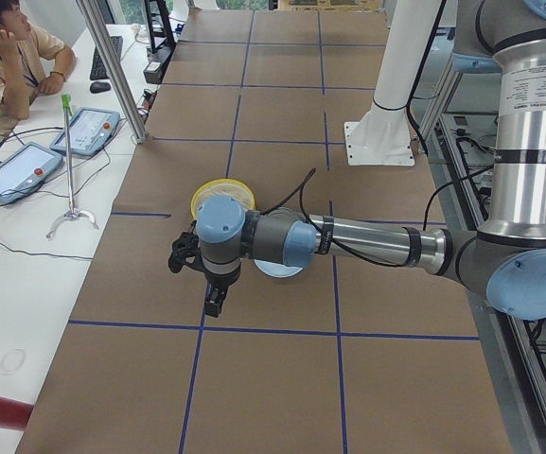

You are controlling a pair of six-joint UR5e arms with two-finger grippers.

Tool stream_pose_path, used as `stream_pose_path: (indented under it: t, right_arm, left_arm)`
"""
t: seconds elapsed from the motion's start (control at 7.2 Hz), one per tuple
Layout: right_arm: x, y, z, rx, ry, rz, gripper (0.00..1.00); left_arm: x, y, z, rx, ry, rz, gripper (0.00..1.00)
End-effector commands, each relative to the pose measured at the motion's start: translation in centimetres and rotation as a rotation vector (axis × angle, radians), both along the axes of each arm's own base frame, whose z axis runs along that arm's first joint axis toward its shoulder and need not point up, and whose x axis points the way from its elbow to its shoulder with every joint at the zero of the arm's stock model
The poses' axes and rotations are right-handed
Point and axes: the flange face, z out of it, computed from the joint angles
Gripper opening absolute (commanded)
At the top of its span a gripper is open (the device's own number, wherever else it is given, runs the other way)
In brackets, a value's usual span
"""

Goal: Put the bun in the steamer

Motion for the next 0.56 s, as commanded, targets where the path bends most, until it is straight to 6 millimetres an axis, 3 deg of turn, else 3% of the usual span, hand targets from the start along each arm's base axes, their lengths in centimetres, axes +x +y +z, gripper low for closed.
stream_pose_path:
  t: [0.0, 0.42]
  right_arm:
    - [0.00, 0.00, 0.00, 0.000, 0.000, 0.000, 1.00]
    - [0.00, 0.00, 0.00, 0.000, 0.000, 0.000, 1.00]
  left_arm:
    - [-0.14, 0.83, -0.15, 0.003, -0.001, -0.003, 1.00]
    - [-0.06, 0.73, -0.95, 0.018, 0.001, -0.003, 1.00]
